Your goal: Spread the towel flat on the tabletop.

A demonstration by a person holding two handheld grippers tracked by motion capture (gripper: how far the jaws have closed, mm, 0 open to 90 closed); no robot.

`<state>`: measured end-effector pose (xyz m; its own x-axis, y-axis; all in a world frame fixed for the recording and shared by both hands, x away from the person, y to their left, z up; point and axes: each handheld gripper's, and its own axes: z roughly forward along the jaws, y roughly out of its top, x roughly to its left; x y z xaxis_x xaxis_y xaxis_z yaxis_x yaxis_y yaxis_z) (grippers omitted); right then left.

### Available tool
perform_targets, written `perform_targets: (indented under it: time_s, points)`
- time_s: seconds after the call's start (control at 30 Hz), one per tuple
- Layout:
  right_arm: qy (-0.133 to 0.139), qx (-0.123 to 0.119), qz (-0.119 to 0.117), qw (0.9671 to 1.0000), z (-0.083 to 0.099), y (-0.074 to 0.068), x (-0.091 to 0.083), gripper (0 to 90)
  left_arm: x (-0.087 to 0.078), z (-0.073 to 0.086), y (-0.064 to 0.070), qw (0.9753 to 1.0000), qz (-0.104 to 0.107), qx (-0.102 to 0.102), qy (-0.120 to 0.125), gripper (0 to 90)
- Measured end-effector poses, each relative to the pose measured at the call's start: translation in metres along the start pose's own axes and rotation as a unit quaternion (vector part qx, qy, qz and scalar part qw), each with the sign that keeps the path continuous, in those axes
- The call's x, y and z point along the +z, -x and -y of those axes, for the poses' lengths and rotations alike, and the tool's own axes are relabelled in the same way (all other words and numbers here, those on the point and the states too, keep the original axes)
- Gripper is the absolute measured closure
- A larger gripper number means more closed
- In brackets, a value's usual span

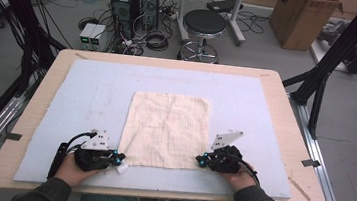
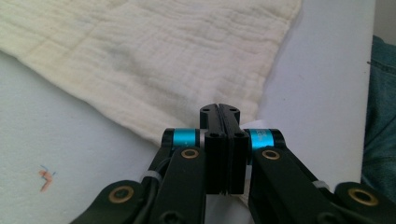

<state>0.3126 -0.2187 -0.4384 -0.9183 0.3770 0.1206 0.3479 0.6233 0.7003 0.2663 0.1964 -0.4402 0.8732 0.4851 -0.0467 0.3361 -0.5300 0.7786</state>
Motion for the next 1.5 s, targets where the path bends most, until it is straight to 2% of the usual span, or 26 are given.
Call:
perform_targets:
  time_s: [0.3, 0.4, 0.57, 0.63, 0.67, 0.7, 0.77, 0.93, 1.13, 1.27, 1.37, 1.5]
  points:
    - [0.020, 0.002, -0.009, 0.9998, 0.011, -0.011, -0.018, 88.6, -0.007, 0.002, 0.012, 0.9999, 0.008, 0.006, 0.004, 88.4]
    - [0.018, -0.003, -0.009, 0.9998, 0.015, -0.017, -0.021, 88.6, -0.008, 0.002, 0.018, 0.9998, 0.007, 0.018, 0.002, 88.4]
    - [0.013, 0.002, -0.017, 0.9998, 0.019, -0.023, -0.023, 87.8, -0.010, 0.004, 0.023, 0.9998, 0.014, 0.017, 0.001, 88.2]
    - [0.020, 0.007, -0.023, 0.9995, 0.019, -0.022, -0.023, 77.5, -0.010, 0.005, 0.022, 0.9998, 0.018, 0.013, 0.003, 82.9]
    - [0.026, 0.010, -0.028, 0.9992, 0.019, -0.022, -0.023, 75.3, -0.011, 0.004, 0.021, 0.9997, 0.020, 0.010, 0.005, 79.6]
    - [0.034, 0.007, -0.025, 0.9991, 0.018, -0.021, -0.024, 71.9, -0.012, 0.004, 0.020, 0.9997, 0.021, 0.005, 0.009, 77.2]
    - [0.043, 0.015, -0.022, 0.9987, 0.017, -0.020, -0.026, 66.8, -0.013, 0.003, 0.016, 0.9996, 0.018, -0.008, 0.019, 69.1]
    - [0.070, 0.028, 0.003, 0.9971, 0.012, -0.013, -0.029, 54.3, -0.014, 0.000, 0.008, 0.9989, 0.005, -0.026, 0.038, 62.2]
    - [0.090, 0.040, 0.008, 0.9951, 0.006, -0.007, -0.032, 43.8, -0.014, -0.007, 0.003, 0.9976, -0.003, -0.033, 0.060, 57.4]
    - [0.102, 0.043, 0.024, 0.9935, 0.004, -0.002, -0.034, 36.8, -0.015, -0.010, 0.001, 0.9966, -0.009, -0.042, 0.071, 53.6]
    - [0.110, 0.049, 0.034, 0.9922, 0.004, 0.002, -0.034, 34.7, -0.016, -0.011, 0.000, 0.9958, -0.015, -0.045, 0.078, 51.1]
    - [0.119, 0.042, 0.050, 0.9908, 0.003, 0.007, -0.037, 33.1, -0.016, -0.012, -0.001, 0.9952, -0.030, -0.044, 0.083, 46.3]
